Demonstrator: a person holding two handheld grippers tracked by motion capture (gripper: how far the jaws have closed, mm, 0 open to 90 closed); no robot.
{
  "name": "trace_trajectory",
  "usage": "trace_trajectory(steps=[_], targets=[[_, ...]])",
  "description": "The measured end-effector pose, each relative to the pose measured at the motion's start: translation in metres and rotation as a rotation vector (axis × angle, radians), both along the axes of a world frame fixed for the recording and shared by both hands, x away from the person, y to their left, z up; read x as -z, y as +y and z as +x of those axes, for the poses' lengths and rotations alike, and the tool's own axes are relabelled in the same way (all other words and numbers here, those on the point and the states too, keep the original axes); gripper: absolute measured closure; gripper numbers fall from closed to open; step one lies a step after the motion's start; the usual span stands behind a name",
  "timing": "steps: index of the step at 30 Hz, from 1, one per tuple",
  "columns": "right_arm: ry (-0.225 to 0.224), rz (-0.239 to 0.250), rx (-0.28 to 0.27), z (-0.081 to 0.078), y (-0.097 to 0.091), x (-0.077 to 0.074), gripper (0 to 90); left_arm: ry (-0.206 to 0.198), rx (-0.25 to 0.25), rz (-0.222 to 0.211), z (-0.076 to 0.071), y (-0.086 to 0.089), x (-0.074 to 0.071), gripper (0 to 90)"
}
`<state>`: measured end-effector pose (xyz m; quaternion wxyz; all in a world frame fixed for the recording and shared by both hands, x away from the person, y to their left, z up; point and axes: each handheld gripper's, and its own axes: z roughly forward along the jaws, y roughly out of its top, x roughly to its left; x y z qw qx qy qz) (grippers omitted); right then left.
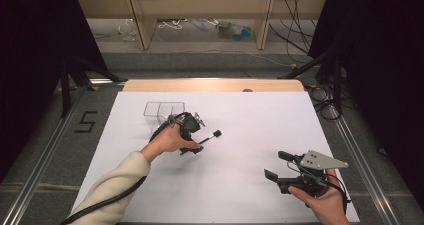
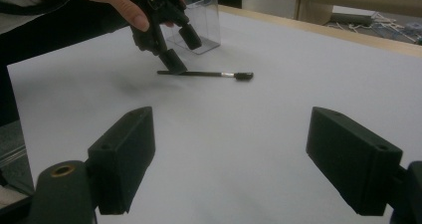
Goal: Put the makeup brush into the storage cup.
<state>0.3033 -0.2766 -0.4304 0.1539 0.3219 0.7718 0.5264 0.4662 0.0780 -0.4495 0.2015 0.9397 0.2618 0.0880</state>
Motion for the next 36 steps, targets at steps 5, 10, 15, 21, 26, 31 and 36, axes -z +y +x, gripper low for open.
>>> trace_trajectory(steps=[5,10,15,21,26,31,36], targets=[[0.007,0.004,0.002,-0.0006,0.0002,-0.0004,20.3,-0.002,0.003,0.001,0.0019,-0.0008,0.0011,23.0],[-0.021,-0.002,0.000,0.0011,-0.0005,0.0003,20.3,0.003,0.004,0.012,0.0031,-0.0017,0.0019,23.2],[-0.017,0.000,0.001,0.0011,-0.0004,0.0003,20.3,0.004,0.017,0.026,0.0043,-0.0026,0.0018,23.3],[0.001,0.003,0.000,0.0001,0.0000,0.0000,20.4,0.014,0.006,0.023,0.0043,-0.0037,0.0041,23.4],[0.001,0.002,-0.001,0.0000,0.0000,0.0001,20.5,0.017,0.012,0.033,0.0055,-0.0039,0.0056,23.5],[0.000,0.001,-0.001,0.0001,0.0000,0.0001,20.5,0.013,0.003,0.029,0.0041,-0.0057,0.0066,23.5],[0.000,0.001,-0.003,0.0001,0.0000,0.0001,20.5,0.019,0.016,0.047,0.0050,-0.0072,0.0089,24.1]])
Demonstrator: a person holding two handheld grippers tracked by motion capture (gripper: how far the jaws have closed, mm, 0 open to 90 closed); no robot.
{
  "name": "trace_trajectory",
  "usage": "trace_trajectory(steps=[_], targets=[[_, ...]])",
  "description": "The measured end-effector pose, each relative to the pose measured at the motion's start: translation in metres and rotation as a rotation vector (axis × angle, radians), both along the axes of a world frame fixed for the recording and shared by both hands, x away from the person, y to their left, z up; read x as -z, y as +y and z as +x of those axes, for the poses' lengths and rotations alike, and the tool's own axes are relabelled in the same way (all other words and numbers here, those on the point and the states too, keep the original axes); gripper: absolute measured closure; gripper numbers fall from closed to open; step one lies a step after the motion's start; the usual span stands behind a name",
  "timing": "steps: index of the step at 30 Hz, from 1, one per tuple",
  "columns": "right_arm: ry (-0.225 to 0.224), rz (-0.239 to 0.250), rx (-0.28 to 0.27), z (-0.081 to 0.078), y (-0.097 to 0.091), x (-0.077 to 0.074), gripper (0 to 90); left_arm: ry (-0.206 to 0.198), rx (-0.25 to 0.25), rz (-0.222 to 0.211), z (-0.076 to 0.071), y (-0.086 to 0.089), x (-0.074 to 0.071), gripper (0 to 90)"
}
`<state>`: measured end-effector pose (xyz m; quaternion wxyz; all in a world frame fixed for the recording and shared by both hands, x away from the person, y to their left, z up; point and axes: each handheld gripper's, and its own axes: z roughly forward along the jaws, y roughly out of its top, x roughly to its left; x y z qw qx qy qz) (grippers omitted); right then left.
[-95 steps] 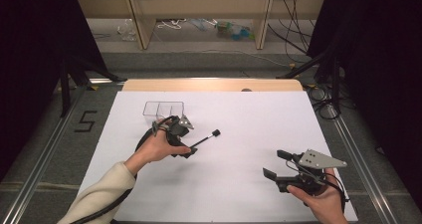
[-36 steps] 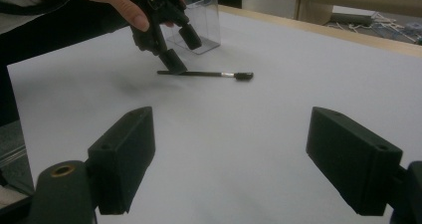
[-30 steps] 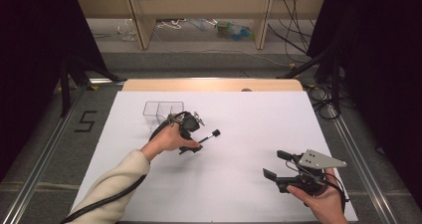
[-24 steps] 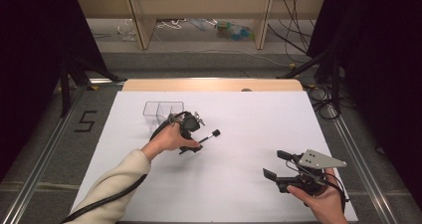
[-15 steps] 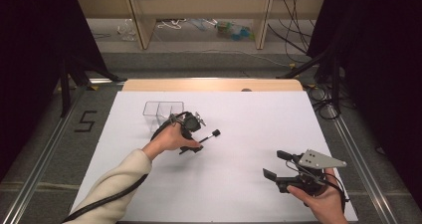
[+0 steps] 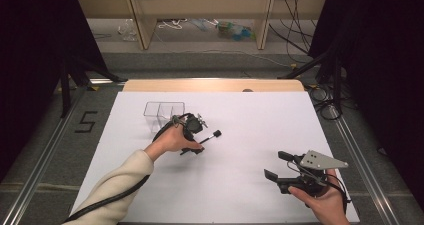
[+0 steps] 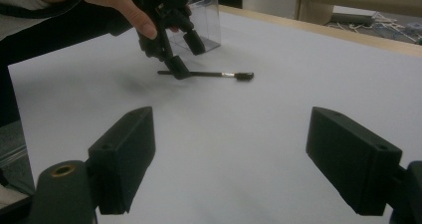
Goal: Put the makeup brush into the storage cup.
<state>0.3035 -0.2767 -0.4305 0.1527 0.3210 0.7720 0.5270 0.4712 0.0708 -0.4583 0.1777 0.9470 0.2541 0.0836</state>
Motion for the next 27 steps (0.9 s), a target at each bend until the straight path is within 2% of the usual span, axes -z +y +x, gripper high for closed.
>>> trace_trajectory(steps=[2,3,4,5,6,8,11,16,17,18,19,21,22,27], targets=[[0.007,-0.015,0.006,-0.0008,-0.0008,-0.0010,20.5,0.009,-0.004,0.003,0.0002,-0.0019,0.0030,24.2],[0.007,0.006,0.002,-0.0006,0.0001,-0.0006,20.5,0.015,0.005,0.014,0.0010,-0.0021,0.0036,24.3],[-0.013,0.004,0.001,0.0003,-0.0001,-0.0003,20.5,0.016,0.001,0.015,0.0008,-0.0027,0.0041,24.4],[-0.013,0.004,0.001,0.0003,-0.0001,-0.0003,20.5,0.016,0.001,0.015,0.0008,-0.0027,0.0041,24.6],[0.008,0.006,0.002,-0.0007,0.0002,-0.0004,20.5,0.020,-0.006,0.009,0.0008,-0.0040,0.0056,24.9],[-0.011,0.004,0.001,0.0003,-0.0002,-0.0002,20.5,0.024,0.006,0.021,0.0016,-0.0044,0.0059,25.4],[-0.013,0.003,0.000,0.0004,-0.0002,-0.0002,20.5,0.032,-0.003,0.016,0.0018,-0.0057,0.0074,25.8],[0.002,0.005,0.000,-0.0004,0.0001,-0.0004,20.5,0.034,-0.003,0.016,0.0026,-0.0062,0.0076,26.3],[-0.004,-0.014,0.006,-0.0007,-0.0009,-0.0013,20.5,0.038,-0.001,0.023,0.0032,-0.0062,0.0073,26.3],[0.006,0.001,0.004,-0.0009,0.0001,-0.0007,20.5,0.040,-0.001,0.023,0.0034,-0.0063,0.0073,26.4],[0.018,-0.013,0.001,-0.0015,-0.0006,-0.0015,20.5,0.042,-0.001,0.026,0.0037,-0.0063,0.0072,26.7],[0.019,-0.012,0.000,-0.0015,-0.0005,-0.0016,20.5,0.049,-0.004,0.026,0.0041,-0.0063,0.0074,26.8],[0.007,0.006,0.002,-0.0011,0.0007,-0.0004,20.5,0.049,-0.004,0.026,0.0041,-0.0063,0.0074,27.0],[0.019,-0.012,0.000,-0.0016,-0.0005,-0.0016,20.5,0.079,0.001,0.023,0.0057,-0.0059,0.0068,31.3]])
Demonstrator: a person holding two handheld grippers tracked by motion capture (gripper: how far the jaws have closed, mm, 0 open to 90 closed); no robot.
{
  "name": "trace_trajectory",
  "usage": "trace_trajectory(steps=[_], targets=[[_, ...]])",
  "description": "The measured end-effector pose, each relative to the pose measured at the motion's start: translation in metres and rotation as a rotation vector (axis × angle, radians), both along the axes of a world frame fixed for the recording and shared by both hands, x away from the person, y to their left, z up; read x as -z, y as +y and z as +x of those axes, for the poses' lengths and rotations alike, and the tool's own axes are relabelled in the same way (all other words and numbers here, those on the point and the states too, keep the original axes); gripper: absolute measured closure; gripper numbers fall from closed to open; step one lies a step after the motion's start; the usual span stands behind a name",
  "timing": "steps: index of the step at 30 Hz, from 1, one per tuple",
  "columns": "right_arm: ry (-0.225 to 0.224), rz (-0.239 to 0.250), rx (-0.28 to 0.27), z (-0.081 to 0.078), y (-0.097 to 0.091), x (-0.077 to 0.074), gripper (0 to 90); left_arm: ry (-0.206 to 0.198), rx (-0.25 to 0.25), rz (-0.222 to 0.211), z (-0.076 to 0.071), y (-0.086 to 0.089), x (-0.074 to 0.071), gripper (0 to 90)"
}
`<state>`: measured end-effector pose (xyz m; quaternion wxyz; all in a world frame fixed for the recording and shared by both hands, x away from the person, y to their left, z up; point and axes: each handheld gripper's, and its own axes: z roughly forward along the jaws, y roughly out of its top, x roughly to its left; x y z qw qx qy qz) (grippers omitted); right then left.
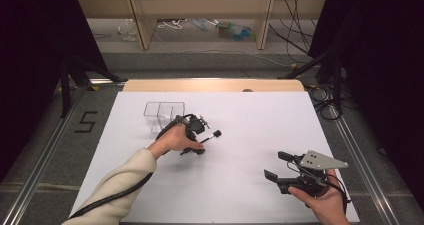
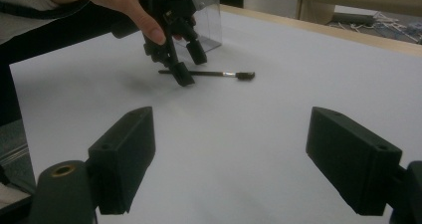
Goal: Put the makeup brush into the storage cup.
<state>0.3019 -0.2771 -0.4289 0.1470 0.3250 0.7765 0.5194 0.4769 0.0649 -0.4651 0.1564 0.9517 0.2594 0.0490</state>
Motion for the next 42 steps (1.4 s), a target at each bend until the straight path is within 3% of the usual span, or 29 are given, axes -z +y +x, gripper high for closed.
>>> trace_trajectory(steps=[7,16,17,21,24,25,42], targets=[[-0.013,0.016,0.002,0.000,0.001,0.001,20.6,0.015,0.001,0.007,0.001,-0.002,-0.001,34.8],[-0.030,0.014,0.000,0.001,0.001,0.002,20.6,0.033,0.050,0.039,0.001,-0.006,-0.004,43.6],[-0.040,0.012,0.001,0.002,0.001,0.002,20.5,0.036,0.049,0.039,0.001,-0.006,-0.004,44.6],[-0.009,-0.004,0.001,0.000,0.000,0.000,20.6,0.040,0.051,0.037,0.001,-0.007,-0.005,48.9],[-0.009,-0.004,0.002,0.000,0.000,0.000,20.6,0.041,0.036,0.038,0.001,-0.007,-0.005,53.6],[-0.009,-0.004,0.002,0.000,0.000,0.000,20.6,0.039,0.014,0.020,0.000,-0.008,-0.005,53.6],[-0.011,0.017,0.002,0.001,0.001,0.001,20.6,0.044,0.019,0.063,-0.002,-0.012,-0.007,75.8]])
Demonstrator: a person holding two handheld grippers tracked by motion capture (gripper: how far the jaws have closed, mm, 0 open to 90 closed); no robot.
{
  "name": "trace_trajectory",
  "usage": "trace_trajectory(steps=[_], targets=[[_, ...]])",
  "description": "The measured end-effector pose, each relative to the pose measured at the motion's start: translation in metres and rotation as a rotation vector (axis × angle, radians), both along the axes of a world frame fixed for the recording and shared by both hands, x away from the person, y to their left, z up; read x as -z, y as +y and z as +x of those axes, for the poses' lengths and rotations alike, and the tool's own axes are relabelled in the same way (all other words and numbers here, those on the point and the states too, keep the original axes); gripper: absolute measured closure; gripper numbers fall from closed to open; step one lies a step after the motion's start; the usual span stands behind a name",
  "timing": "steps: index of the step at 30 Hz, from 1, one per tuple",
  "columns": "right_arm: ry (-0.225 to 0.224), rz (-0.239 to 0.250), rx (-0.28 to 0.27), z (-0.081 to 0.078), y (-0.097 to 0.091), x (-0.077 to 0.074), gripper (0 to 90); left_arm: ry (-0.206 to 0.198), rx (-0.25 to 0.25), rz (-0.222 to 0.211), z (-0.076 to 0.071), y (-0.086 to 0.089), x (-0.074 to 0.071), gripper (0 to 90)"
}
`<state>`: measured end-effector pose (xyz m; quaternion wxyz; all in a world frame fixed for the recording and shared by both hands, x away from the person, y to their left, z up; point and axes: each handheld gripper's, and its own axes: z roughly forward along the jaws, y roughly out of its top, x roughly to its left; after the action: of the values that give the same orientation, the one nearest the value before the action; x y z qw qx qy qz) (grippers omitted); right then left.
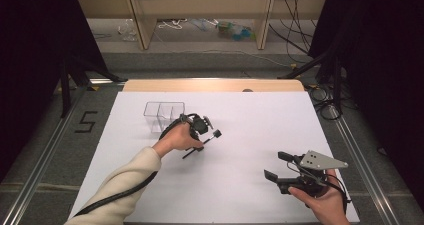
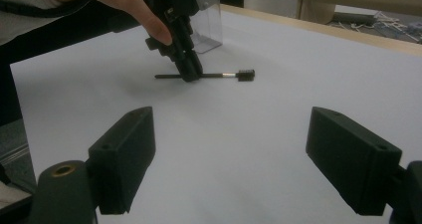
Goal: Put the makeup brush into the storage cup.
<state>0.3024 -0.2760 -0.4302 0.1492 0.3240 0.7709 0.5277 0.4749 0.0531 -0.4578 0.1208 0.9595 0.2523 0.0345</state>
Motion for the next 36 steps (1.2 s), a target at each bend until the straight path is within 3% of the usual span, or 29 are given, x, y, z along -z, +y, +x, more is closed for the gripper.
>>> trace_trajectory(steps=[2,5,9,11,15,19,20,28,36], targets=[[0.006,-0.020,-0.001,-0.0003,-0.0011,-0.0009,20.6,0.003,-0.004,0.004,-0.0003,-0.0007,-0.0002,77.5],[0.000,0.000,-0.001,0.0000,0.0001,0.0000,20.6,0.008,-0.011,0.004,-0.0003,-0.0010,-0.0003,79.2],[0.002,-0.024,0.002,0.0000,-0.0011,-0.0007,20.6,0.016,-0.041,-0.017,-0.0006,-0.0012,0.0006,81.1],[-0.023,-0.017,0.002,0.0012,-0.0008,0.0004,20.6,0.018,-0.039,-0.013,-0.0003,-0.0010,0.0003,81.9],[-0.016,-0.024,0.002,0.0008,-0.0012,-0.0001,20.6,0.023,-0.046,-0.017,-0.0005,-0.0013,0.0005,85.1],[-0.019,-0.025,0.003,0.0009,-0.0014,-0.0001,20.6,0.023,-0.045,-0.012,-0.0005,-0.0014,0.0002,85.2],[0.002,-0.024,0.001,0.0000,-0.0013,-0.0005,20.6,0.021,-0.056,-0.021,-0.0011,-0.0018,0.0008,85.2],[-0.018,-0.024,0.003,0.0009,-0.0015,0.0000,20.6,0.026,-0.051,-0.023,-0.0003,-0.0006,0.0006,85.3],[0.002,-0.023,0.000,0.0000,-0.0014,-0.0005,20.6,0.022,-0.052,-0.026,-0.0009,-0.0005,0.0007,85.3]])
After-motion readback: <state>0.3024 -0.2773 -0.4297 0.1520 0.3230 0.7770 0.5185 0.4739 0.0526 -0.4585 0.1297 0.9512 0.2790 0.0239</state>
